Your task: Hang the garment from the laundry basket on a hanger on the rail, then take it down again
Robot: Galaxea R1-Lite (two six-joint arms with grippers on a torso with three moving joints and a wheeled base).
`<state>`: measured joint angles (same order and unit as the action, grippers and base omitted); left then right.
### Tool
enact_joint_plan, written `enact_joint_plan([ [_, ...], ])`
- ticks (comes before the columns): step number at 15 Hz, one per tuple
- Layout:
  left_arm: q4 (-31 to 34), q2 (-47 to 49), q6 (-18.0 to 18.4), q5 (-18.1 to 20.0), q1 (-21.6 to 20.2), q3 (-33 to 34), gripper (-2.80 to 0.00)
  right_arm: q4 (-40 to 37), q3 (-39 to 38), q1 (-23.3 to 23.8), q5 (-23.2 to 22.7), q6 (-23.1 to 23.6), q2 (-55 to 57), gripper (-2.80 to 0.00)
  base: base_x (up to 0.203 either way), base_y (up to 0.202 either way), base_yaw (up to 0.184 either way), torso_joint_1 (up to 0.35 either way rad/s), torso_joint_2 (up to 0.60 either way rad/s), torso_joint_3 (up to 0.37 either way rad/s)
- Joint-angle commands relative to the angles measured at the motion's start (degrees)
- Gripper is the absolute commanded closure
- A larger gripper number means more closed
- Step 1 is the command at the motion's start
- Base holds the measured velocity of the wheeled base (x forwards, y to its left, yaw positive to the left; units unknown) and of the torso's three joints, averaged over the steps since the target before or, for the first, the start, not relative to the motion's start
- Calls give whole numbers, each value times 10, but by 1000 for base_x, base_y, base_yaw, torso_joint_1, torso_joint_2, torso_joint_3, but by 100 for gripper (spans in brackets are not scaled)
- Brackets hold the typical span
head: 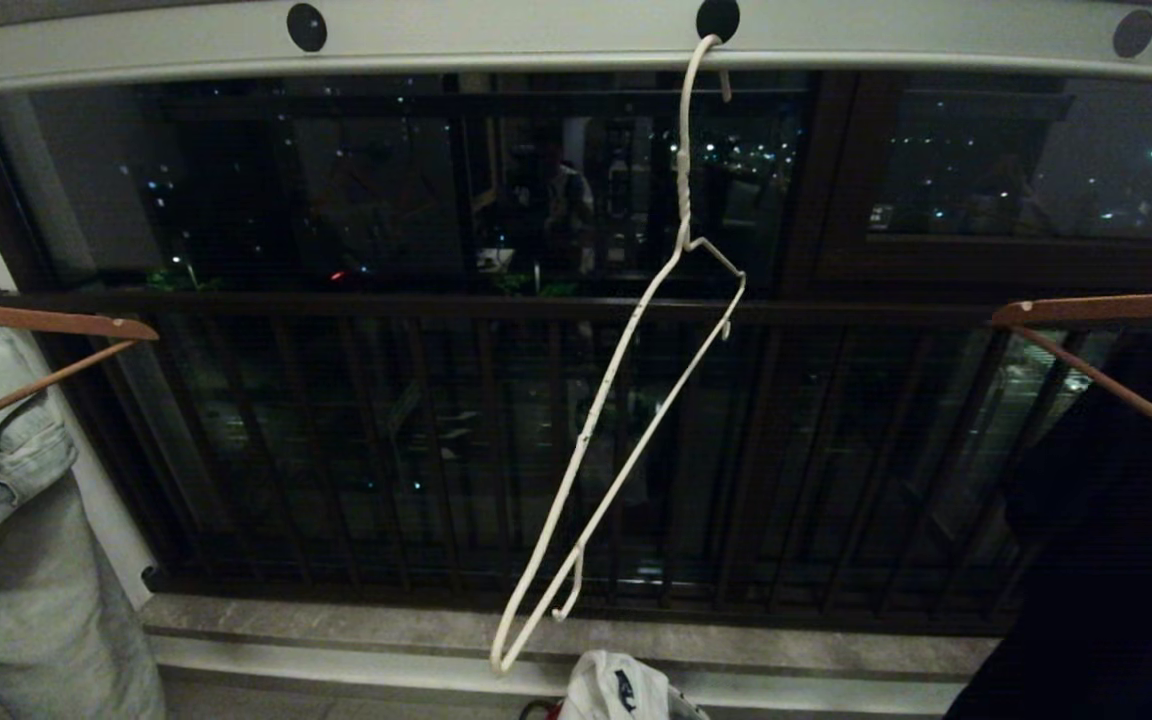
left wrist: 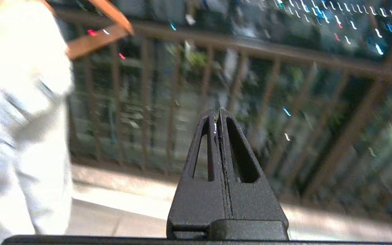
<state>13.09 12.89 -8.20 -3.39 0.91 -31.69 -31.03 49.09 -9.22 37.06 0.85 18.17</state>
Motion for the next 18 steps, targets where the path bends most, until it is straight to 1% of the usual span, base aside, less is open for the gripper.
enact_joint_plan([
  [1, -1, -35, 2, 16, -7, 65, 0, -4, 6, 36, 7, 27, -23, 0, 0, 0, 0, 0, 0, 0],
  [2, -3, -37, 3, 21, -7, 87, 0, -2, 1, 62, -16, 46, -24, 0, 0, 0, 0, 0, 0, 0],
  [3, -4, -38, 5, 28, -7, 106, 0, -1, -13, 76, -55, 52, -32, 0, 0, 0, 0, 0, 0, 0],
  [5, -7, -69, 13, 49, -8, 145, 0, 0, -77, 91, -113, 56, -79, 0, 0, 0, 0, 0, 0, 0],
  [6, -7, -91, 37, 61, -9, 171, 0, 6, -111, 94, -157, 51, -100, 0, 0, 0, 0, 0, 0, 0],
  [7, -8, -110, 73, 69, -10, 198, 0, 20, -150, 94, -195, 38, -118, 0, 0, 0, 0, 0, 0, 0],
  [8, -14, -124, 107, 72, -11, 224, 0, 45, -195, 94, -232, 29, -142, 0, 0, 0, 0, 0, 0, 0],
  [9, -31, -127, 123, 72, -11, 252, 0, 77, -241, 95, -269, 25, -162, 0, 0, 0, 0, 0, 0, 0],
  [11, -104, -129, 135, 56, -11, 306, 0, 172, -333, 95, -319, 20, -175, 0, 0, 0, 0, 0, 0, 0],
  [12, -127, -129, 137, 50, -11, 315, 0, 219, -378, 95, -350, 26, -178, 0, 0, 0, 0, 0, 0, 0],
  [13, -127, -129, 137, 50, -11, 315, 0, 252, -415, 95, -377, 33, -180, 0, 0, 0, 0, 0, 0, 0],
  [14, -127, -129, 133, 50, -11, 315, 0, 282, -450, 95, -398, 38, -181, 0, 0, 0, 0, 0, 0, 0],
  [15, -127, -129, 130, 50, -11, 315, 0, 304, -468, 94, -414, 41, -181, 0, 0, 0, 0, 0, 0, 0],
  [16, -127, -129, 127, 49, -11, 315, 0, 308, -470, 94, -415, 43, -182, 0, 0, 0, 0, 0, 0, 0],
  [17, -129, -129, 124, 48, -11, 316, 0, 308, -471, 94, -407, 51, -182, 0, 0, 0, 0, 0, 0, 0],
  [18, -129, -129, 122, 47, -11, 316, 0, 311, -477, 94, -382, 73, -182, 0, 0, 0, 0, 0, 0, 0],
])
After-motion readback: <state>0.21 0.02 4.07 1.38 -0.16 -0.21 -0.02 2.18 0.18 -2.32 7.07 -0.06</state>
